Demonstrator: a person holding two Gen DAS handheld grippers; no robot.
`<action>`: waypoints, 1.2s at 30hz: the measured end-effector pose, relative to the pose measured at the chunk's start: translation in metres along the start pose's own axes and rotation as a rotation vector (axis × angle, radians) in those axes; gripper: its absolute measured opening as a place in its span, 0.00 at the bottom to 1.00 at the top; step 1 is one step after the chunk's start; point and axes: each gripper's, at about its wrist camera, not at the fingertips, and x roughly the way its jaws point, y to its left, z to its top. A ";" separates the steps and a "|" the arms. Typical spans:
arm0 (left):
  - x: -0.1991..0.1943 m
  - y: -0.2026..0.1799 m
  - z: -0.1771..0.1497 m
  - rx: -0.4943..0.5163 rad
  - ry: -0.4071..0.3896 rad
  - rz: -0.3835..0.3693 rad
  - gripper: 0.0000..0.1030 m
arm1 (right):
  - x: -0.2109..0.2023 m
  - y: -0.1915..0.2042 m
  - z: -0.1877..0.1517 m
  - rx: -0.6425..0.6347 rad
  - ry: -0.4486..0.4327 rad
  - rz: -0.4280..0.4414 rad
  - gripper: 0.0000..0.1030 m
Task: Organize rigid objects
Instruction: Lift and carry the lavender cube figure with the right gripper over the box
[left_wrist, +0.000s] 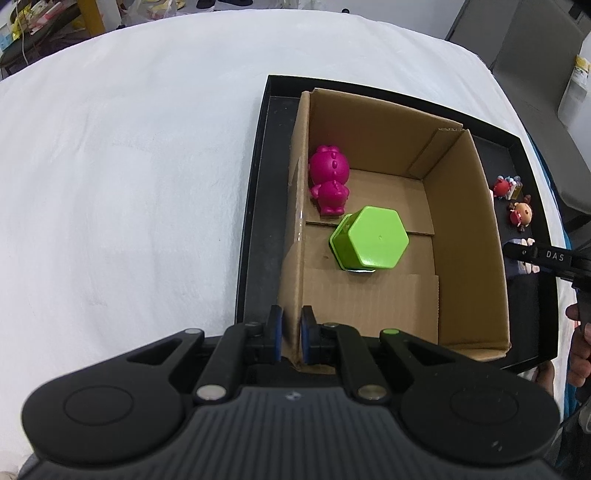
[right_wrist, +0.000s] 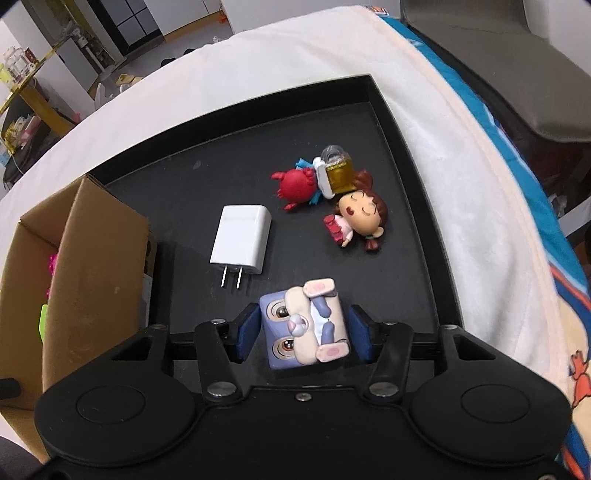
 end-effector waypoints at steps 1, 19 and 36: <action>0.000 -0.001 -0.001 0.005 -0.001 0.003 0.09 | 0.000 -0.001 -0.001 -0.001 -0.006 0.001 0.48; -0.002 -0.001 -0.004 -0.021 -0.019 0.009 0.09 | -0.036 -0.012 0.002 0.077 -0.069 0.099 0.45; -0.004 0.003 -0.006 -0.044 -0.017 -0.013 0.09 | -0.073 0.020 0.015 0.054 -0.156 0.227 0.45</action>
